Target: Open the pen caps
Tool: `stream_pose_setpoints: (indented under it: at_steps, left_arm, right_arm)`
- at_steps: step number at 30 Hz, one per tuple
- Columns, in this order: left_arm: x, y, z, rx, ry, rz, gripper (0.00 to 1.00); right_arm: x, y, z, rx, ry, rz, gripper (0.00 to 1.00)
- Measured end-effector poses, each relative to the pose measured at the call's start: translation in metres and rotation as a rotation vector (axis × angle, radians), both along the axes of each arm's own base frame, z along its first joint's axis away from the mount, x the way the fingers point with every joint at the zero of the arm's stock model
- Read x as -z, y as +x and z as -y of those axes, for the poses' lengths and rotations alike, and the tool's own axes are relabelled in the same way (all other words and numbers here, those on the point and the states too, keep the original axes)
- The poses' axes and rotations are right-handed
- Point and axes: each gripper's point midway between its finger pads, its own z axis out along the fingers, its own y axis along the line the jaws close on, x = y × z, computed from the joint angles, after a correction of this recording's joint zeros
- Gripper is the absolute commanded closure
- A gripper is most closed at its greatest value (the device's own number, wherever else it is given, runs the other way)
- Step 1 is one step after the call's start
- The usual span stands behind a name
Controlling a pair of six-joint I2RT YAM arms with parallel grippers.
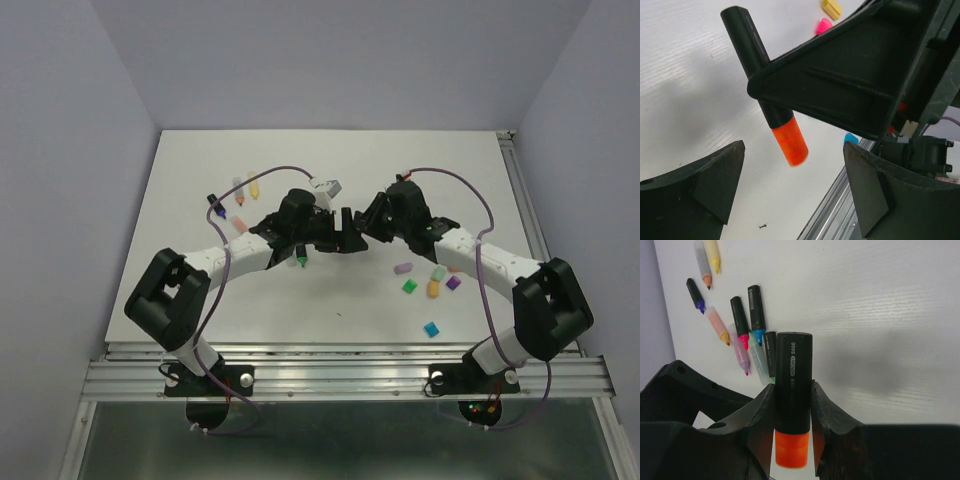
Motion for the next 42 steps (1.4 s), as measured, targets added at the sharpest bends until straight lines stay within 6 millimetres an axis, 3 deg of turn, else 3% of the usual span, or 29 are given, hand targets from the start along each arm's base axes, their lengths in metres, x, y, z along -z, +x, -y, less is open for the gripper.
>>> stream_pose_setpoints:
  at_steps: [4,12,16,17,20,23,24,25,28,37,42]
  left_arm:
    - [0.006,0.002,0.001,-0.007,0.011,-0.011,0.17]
    - [0.009,-0.001,0.003,-0.015,0.031,-0.013,0.50]
    - [0.009,0.001,0.002,-0.027,0.044,-0.014,0.83]
    - [0.013,0.002,-0.002,-0.046,0.062,-0.024,1.00]
    - [0.015,0.005,-0.003,-0.062,0.067,-0.035,1.00]
    - [0.015,0.005,-0.003,-0.061,0.069,-0.034,1.00]
    - [0.015,0.005,-0.003,-0.061,0.068,-0.033,1.00]
    - [0.015,0.005,-0.003,-0.061,0.069,-0.033,1.00]
    - [0.013,0.004,-0.002,-0.065,0.058,-0.028,1.00]
    - [-0.011,-0.004,0.000,-0.058,-0.027,-0.008,1.00]
    - [-0.019,-0.021,0.001,-0.021,-0.097,-0.030,1.00]
  right_arm:
    - [-0.001,-0.004,-0.010,-0.015,0.050,-0.005,0.84]
    - [-0.009,-0.009,-0.025,-0.042,0.098,0.008,0.84]
    - [-0.012,-0.010,-0.027,-0.043,0.107,0.015,0.84]
    - [-0.014,-0.009,-0.026,-0.039,0.110,0.022,0.84]
    - [-0.017,-0.008,-0.025,-0.030,0.108,0.032,0.83]
    - [-0.016,-0.008,-0.025,-0.030,0.106,0.032,0.73]
    - [-0.017,-0.008,-0.025,-0.030,0.106,0.032,0.68]
    - [-0.016,-0.008,-0.025,-0.031,0.105,0.032,0.54]
    - [-0.017,-0.008,-0.026,-0.040,0.106,0.038,0.38]
    - [-0.033,-0.005,-0.038,-0.096,0.125,0.129,0.38]
    - [-0.037,-0.014,-0.043,-0.146,0.156,0.190,0.38]
